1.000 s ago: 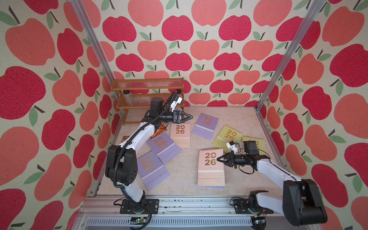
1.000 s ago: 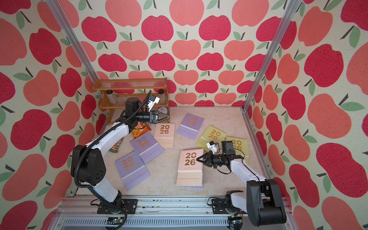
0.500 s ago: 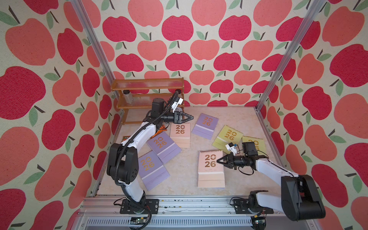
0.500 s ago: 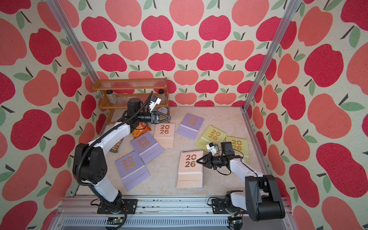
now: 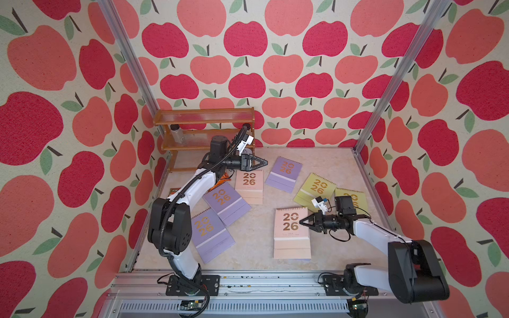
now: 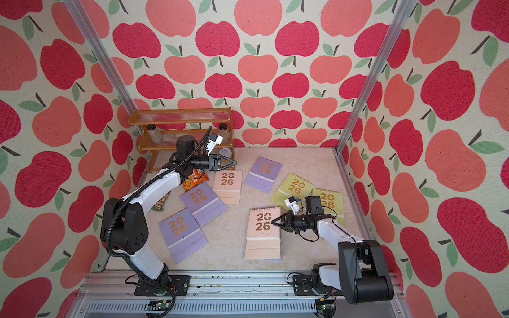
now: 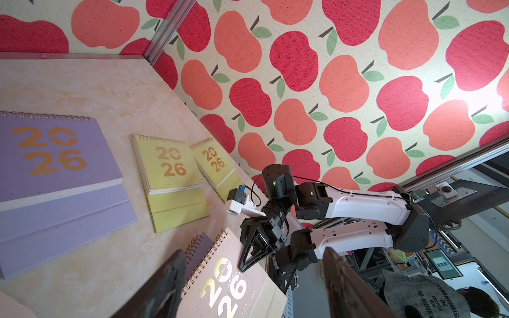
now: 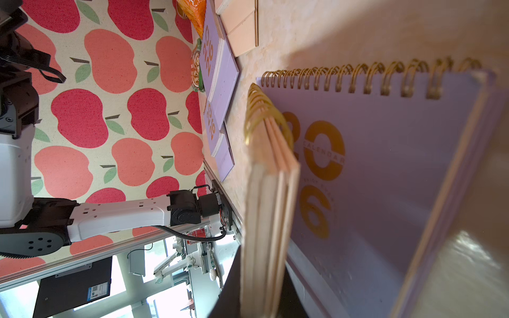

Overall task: Stack the calendars
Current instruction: Place the calendar at the calendar.

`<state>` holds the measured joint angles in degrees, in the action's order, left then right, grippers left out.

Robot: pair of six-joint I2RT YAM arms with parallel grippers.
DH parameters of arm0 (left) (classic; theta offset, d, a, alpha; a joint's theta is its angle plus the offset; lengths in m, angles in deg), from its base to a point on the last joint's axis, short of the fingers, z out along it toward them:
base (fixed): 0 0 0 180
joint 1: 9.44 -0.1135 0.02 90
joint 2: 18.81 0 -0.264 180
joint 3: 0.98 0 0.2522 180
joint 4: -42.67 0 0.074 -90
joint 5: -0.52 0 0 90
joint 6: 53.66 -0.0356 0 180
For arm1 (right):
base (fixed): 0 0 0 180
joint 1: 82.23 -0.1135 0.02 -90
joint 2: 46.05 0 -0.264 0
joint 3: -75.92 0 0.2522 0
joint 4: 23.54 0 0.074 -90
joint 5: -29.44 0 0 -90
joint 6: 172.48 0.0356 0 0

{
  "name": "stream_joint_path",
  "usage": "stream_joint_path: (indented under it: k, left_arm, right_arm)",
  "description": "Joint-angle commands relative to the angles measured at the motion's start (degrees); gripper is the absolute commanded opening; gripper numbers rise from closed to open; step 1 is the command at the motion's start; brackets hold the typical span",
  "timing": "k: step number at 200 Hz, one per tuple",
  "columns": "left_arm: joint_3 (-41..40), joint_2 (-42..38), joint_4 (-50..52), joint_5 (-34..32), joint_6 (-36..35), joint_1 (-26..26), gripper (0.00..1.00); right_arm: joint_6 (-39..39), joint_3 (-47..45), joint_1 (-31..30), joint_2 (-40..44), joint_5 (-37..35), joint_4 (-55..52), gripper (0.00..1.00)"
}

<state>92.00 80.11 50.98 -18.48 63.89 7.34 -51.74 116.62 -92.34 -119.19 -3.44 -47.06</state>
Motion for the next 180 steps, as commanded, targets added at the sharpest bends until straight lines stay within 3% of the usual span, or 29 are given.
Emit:
stream_joint_path:
  k: [1, 136, 159, 180]
  left_arm:
    - [1.10, 0.55, -0.45, 1.33, -0.40, 0.25, 0.76]
    - [1.30, 1.20, -0.41, 1.42, -0.41, 0.20, 0.76]
    - [1.18, 1.11, -0.44, 1.33, -0.48, 0.25, 0.76]
    - [1.12, 1.28, -0.52, 1.24, -0.42, 0.19, 0.76]
  right_arm:
    - [0.81, 1.19, 0.01, -0.41, 2.47, 2.29, 0.00]
    - [-2.06, 2.87, 0.00, -4.37, 0.05, 0.55, 0.00]
    - [-3.26, 3.03, -0.07, -4.55, -1.18, -1.12, 0.09]
    - [-3.74, 3.00, 0.00, -4.59, -1.88, -1.83, 0.11]
